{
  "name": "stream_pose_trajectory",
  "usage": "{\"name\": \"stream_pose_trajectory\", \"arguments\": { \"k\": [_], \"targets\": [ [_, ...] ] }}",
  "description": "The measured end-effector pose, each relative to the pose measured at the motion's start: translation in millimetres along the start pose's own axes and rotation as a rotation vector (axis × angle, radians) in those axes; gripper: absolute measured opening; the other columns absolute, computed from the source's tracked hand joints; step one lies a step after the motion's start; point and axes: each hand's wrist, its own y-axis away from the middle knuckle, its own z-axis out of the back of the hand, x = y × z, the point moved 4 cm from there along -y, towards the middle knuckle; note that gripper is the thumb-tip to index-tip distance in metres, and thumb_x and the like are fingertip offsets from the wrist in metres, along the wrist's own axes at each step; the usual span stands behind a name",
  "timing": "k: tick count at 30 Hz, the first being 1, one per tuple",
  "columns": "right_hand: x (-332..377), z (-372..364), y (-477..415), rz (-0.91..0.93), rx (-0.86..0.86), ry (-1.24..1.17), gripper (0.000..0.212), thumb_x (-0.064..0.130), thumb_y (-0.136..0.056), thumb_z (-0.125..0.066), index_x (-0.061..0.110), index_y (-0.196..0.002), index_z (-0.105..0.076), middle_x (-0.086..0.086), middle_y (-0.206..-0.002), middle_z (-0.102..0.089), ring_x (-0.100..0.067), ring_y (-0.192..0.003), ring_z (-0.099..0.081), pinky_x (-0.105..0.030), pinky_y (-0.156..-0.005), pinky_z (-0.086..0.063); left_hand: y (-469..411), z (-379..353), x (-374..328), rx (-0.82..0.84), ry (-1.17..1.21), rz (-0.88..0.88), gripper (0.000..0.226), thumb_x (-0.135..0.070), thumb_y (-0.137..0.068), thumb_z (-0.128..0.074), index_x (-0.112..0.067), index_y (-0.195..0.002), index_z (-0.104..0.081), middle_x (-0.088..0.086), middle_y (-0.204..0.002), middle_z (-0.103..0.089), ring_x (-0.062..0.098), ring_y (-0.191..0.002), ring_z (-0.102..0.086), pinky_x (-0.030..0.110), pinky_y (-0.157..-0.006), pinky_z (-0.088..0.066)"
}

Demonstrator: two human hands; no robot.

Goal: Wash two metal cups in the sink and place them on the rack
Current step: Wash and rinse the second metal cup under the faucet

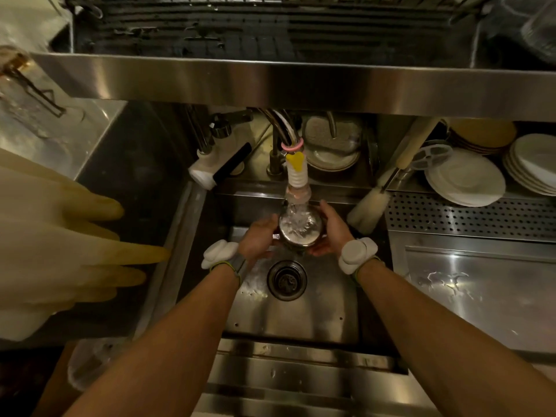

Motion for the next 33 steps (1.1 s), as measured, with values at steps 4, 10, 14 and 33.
{"name": "stream_pose_trajectory", "arguments": {
  "k": [4,10,14,33],
  "targets": [
    [7.1,-1.2,-4.9,0.029,0.005,-0.076,0.053,0.060,-0.092,-0.037,0.023,-0.122,-0.058,-0.010,-0.119,-0.064,-0.033,-0.098,-0.062,-0.040,-0.075,-0.054,-1.2,0.3,-13.9,-0.054,-0.099,-0.053,0.047,-0.044,-0.101,-0.031,-0.014,-0.124,-0.058,0.007,-0.117,-0.062,0.024,-0.104,-0.059,0.035,-0.079,-0.048],
    [9.5,-16.1,-0.4,0.043,0.073,-0.019,0.055,0.057,-0.094,-0.030,0.015,-0.117,-0.058,-0.015,-0.088,-0.065,-0.023,-0.042,-0.055,-0.018,-0.038,-0.038,-3.9,18.5,-19.1,-0.199,-0.112,-0.009,0.061,-0.046,-0.101,-0.023,0.000,-0.125,-0.056,0.019,-0.131,-0.056,0.033,-0.124,-0.052,0.041,-0.102,-0.045],
    [11.5,-3.7,4.2,0.112,0.044,0.040,0.041,0.043,-0.096,-0.031,0.012,-0.084,-0.055,-0.010,-0.066,-0.056,-0.015,-0.029,-0.045,-0.017,-0.038,-0.028,0.5,5.4,-21.9,-0.125,-0.109,0.096,0.071,-0.059,-0.096,-0.016,-0.008,-0.132,-0.051,0.014,-0.132,-0.056,0.030,-0.119,-0.055,0.038,-0.083,-0.045],
    [1.1,-32.5,12.5,0.334,0.252,0.322,0.033,0.022,-0.072,-0.081,0.019,-0.102,-0.067,0.006,-0.090,-0.072,-0.001,-0.078,-0.069,-0.018,-0.072,-0.056,12.2,26.9,-6.0,-0.166,0.128,0.142,0.072,-0.066,-0.079,-0.055,-0.010,-0.125,-0.058,0.015,-0.120,-0.063,0.029,-0.105,-0.063,0.037,-0.077,-0.054]
  ]
}}
